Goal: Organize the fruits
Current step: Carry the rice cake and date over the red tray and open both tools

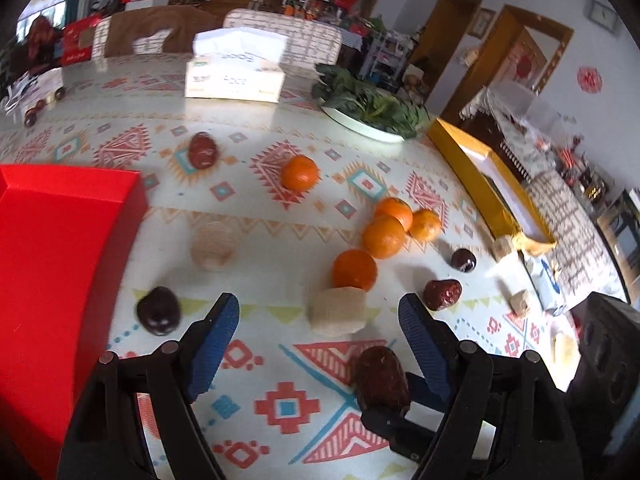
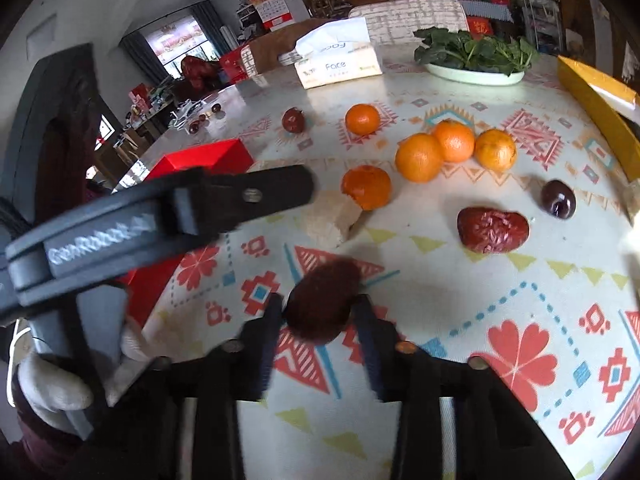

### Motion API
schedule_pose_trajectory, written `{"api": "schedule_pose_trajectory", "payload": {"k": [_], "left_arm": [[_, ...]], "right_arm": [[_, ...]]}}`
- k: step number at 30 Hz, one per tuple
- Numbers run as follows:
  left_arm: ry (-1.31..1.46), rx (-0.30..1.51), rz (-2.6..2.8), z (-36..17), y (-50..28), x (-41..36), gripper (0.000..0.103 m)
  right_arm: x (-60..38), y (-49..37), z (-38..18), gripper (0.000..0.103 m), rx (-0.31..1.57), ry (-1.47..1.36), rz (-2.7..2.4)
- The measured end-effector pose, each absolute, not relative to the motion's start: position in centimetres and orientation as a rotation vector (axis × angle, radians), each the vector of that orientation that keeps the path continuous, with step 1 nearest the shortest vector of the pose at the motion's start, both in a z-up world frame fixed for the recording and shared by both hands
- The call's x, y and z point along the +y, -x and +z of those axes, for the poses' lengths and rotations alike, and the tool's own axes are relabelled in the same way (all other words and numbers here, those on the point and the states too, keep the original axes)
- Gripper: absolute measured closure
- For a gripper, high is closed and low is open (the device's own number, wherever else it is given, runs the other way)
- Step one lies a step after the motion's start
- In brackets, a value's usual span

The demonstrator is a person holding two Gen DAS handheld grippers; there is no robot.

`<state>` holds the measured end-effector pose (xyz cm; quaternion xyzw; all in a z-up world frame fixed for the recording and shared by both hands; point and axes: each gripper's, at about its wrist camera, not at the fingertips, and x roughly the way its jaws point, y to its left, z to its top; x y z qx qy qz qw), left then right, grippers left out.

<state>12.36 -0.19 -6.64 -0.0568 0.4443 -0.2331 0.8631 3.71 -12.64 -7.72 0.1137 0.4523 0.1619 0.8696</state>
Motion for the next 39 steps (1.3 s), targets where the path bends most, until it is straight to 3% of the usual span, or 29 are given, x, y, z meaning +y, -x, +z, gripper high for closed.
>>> {"api": "schedule_pose_trajectory", "payload": {"k": [6,9,10,11,17,24,31,39], "left_arm": [[0.028,0.953,-0.481,-8.1,-12.6,-2.3,0.024],[-0.033,0.948,-0.465,-8.7,-12.6,-3.2,0.047],[-0.059,0.944,-0.456,-8.8,-12.5,-3.5,0.065],[-0.073,0.939,-0.455,-8.8,-12.4,-3.6,0.070],[-0.001,0.892,-0.421,-7.2,-11.3,-1.2,0.070],[0.103,0.778,-0.252,-3.2,-8.6,7.4,0.070],[0.117,0.739,0.050,-2.9,-8.0,17.6,0.070],[0.151,0.765,0.136,-4.3,-8.5,23.6,0.070]], "right_arm": [[-13.9,-1.5,-7.3,0.067,0.926,-0.232,0.331],[-14.9,-0.3,-6.7,0.067,0.910,-0.230,0.308],[-15.2,0.0,-6.4,0.067,0.905,-0.231,0.301],[-15.4,0.2,-6.2,0.067,0.901,-0.230,0.295],[-15.4,0.8,-4.7,0.067,0.872,-0.219,0.277],[-12.1,-0.1,-2.7,0.067,0.848,-0.186,0.339],[-3.0,-3.2,-0.6,0.067,0.821,-0.147,0.513],[6.8,-6.2,-2.3,0.067,0.851,-0.062,0.623]]}}
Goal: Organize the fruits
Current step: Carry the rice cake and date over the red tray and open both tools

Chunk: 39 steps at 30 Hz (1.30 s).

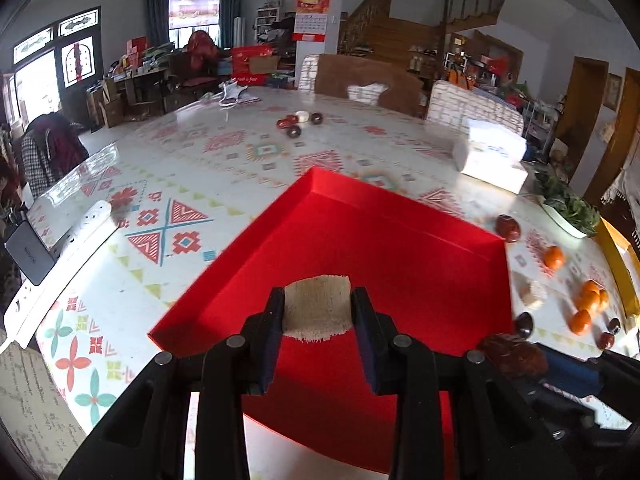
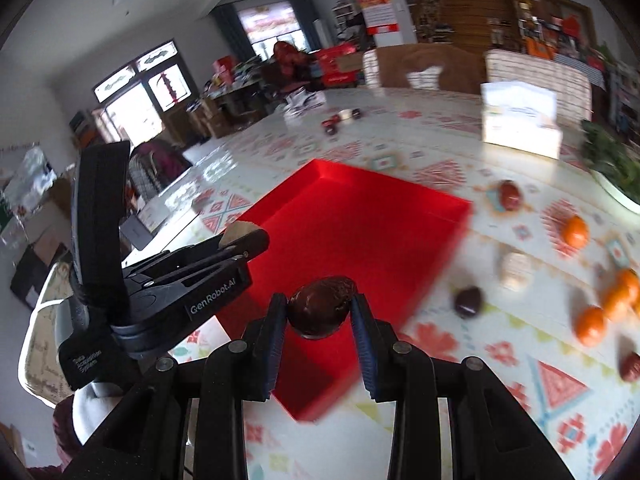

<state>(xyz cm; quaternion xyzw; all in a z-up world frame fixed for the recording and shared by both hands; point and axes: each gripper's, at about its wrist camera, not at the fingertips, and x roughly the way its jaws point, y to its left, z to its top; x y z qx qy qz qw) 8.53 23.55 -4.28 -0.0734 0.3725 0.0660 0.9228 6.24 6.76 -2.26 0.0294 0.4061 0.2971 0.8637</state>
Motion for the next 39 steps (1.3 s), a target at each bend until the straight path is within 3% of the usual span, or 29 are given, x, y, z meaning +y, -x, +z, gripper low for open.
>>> {"api": "schedule_pose_trajectory", "payload": {"k": [9,13,23,30,39], "left_arm": [[0.172,0.775,0.132,-5.4,-9.5,24.8,0.070],[0.180,0.764,0.135,-5.4,-9.5,25.0,0.058],[0.228,0.721,0.140,-3.4,-8.0,25.0,0.041],[0.259,0.665,0.102,-1.1,-5.9,23.7,0.036],[0.185,0.622,-0.026,0.5,-4.9,17.5,0.027]], "right_arm": [[9.7,-8.1,-5.6,0.067,0.919,-0.019,0.611],[10.2,-8.2,-6.0,0.066,0.924,-0.001,0.613],[9.6,-6.7,-4.8,0.066,0.869,0.032,0.615],[3.5,-4.9,-3.0,0.066,0.824,-0.061,0.545],[-12.0,-1.4,-2.2,0.062,0.771,-0.195,0.263]]}}
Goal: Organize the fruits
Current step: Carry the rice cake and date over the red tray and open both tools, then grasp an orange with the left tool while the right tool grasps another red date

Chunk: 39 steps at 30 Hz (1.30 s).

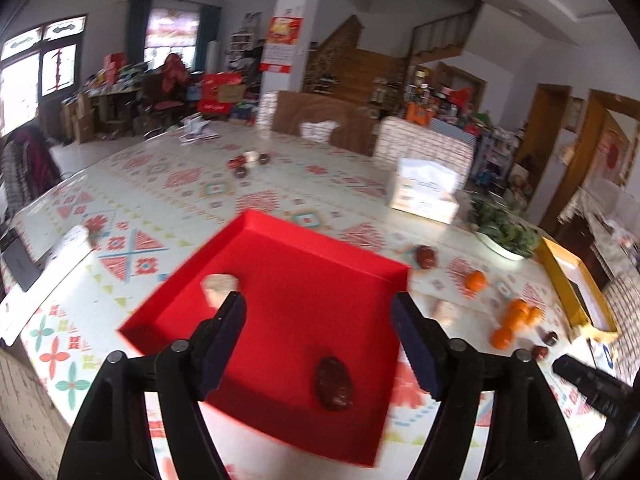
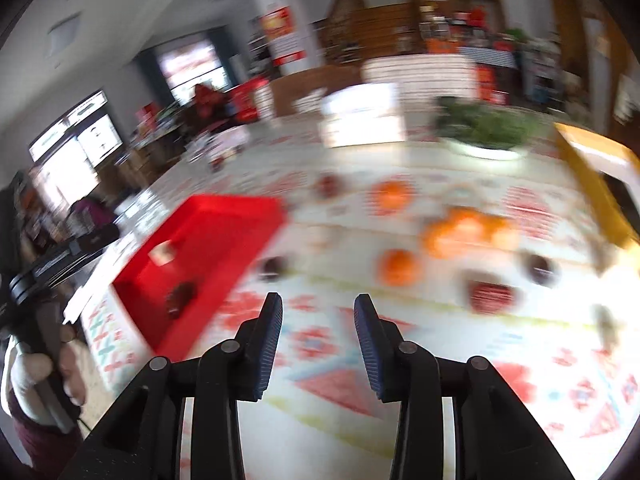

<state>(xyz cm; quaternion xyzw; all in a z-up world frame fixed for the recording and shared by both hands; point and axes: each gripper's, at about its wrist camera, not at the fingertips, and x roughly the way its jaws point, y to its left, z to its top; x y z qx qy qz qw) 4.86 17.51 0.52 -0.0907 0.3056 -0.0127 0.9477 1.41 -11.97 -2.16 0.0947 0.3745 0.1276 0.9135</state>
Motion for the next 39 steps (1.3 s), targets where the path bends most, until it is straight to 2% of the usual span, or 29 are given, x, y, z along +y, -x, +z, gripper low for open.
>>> {"api": "schedule_pose_trajectory", "payload": {"k": [6,11,20,24,33,36,37,38,39], "left_arm": [[0.139,0.657,-0.211,-0.4,-5.7,11.2,0.025],[0.097,0.729,-0.330,-2.3,-7.0,6.0,0.025],[0.023,0.844,-0.405,-6.0,-10.9,0.5,0.025],[0.010,0.887,-0.424,-7.6,-13.0,-1.1,0.025],[-0.054,0.917,-0.476,-8.9,-14.9,-4.7,0.026],[-0.097,0.910,-0.470,-9.0,-14.9,-5.5,0.052],[-0.107,0.907,-0.471,-9.0,-14.8,-5.7,0.065],[-0.111,0.908,-0.475,-9.0,-14.7,-5.8,0.072],[-0.113,0.908,-0.473,-9.0,-14.8,-5.7,0.072]], "right_arm": [[-20.5,0.2,-2.5,0.062,0.774,-0.274,0.110],[-23.2,-0.3,-3.4,0.062,0.784,-0.300,0.084],[-21.4,-4.7,-5.7,0.062,0.836,-0.300,0.142],[-20.6,-6.1,-6.6,0.052,0.861,-0.295,0.150],[-20.4,-7.0,-7.4,0.052,0.876,-0.292,0.142],[-20.6,-7.4,-7.7,0.052,0.884,-0.304,0.128],[-20.7,-7.6,-7.8,0.052,0.887,-0.307,0.124],[-20.8,-7.6,-7.9,0.052,0.891,-0.309,0.119],[-20.8,-7.6,-7.9,0.052,0.887,-0.310,0.116]]}}
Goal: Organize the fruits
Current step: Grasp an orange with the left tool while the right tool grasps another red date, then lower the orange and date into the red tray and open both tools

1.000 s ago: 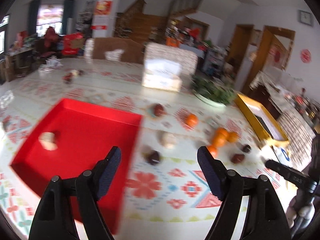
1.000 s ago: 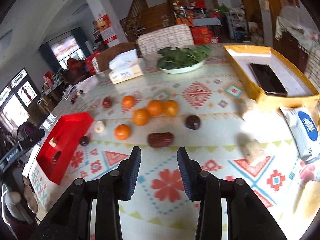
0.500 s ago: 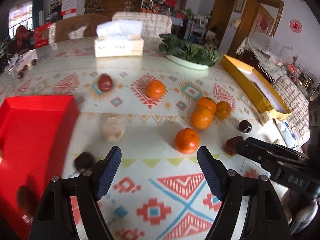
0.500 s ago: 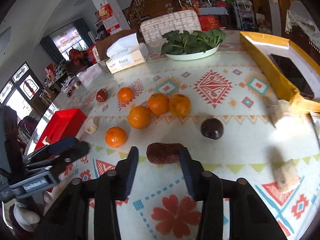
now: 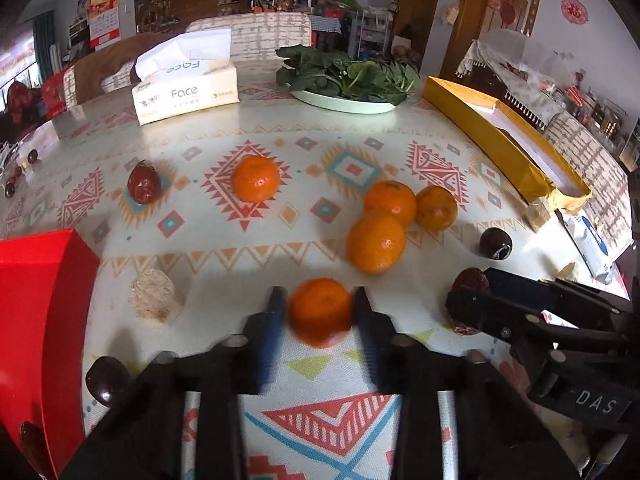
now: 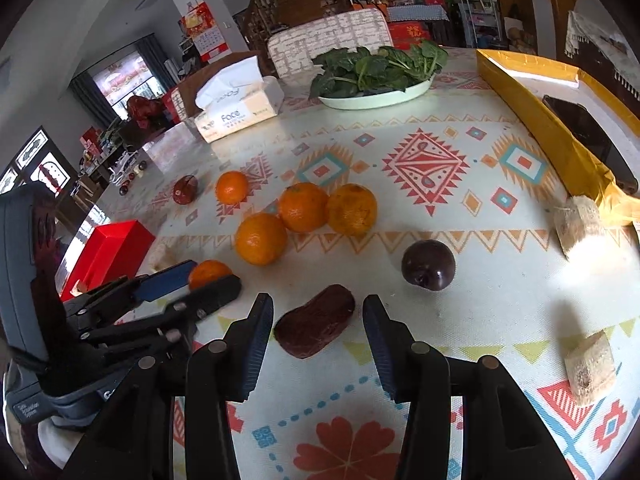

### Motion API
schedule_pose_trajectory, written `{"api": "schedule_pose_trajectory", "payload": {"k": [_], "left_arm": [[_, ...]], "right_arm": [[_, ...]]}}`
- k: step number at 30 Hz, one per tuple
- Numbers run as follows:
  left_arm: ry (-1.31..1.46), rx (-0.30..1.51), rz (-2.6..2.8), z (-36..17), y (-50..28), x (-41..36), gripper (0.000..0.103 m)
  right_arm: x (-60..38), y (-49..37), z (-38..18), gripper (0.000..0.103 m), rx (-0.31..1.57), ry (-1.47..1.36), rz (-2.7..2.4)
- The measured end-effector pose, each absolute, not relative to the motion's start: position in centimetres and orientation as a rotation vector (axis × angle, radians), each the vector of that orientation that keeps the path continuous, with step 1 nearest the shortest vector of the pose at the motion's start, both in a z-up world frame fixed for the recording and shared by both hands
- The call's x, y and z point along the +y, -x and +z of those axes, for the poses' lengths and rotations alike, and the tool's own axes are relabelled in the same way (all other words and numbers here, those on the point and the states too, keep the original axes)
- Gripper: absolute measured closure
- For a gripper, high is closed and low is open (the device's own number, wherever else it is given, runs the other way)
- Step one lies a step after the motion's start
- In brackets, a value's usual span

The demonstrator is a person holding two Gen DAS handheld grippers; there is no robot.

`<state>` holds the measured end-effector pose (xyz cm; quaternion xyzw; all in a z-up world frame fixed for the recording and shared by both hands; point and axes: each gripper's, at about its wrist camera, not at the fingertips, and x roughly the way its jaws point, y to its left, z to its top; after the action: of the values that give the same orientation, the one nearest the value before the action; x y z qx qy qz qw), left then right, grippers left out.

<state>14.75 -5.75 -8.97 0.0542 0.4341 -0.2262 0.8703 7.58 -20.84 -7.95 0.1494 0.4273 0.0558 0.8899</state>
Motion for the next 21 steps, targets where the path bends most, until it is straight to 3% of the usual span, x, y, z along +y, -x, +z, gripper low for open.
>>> {"api": "schedule_pose_trajectory", "payload": {"k": [6,21], "left_arm": [[-0.064,0.899,-0.464,-8.3,-14.1,-4.4,0.073],[0.180,0.762,-0.333,-2.2,-10.2,9.0,0.073]], "right_arm": [[-20.6,-7.3,-8.0,0.073,0.894,-0.306,0.119],[-16.3,-4.4,-3.3,0.074,0.815,-0.277,0.212]]}}
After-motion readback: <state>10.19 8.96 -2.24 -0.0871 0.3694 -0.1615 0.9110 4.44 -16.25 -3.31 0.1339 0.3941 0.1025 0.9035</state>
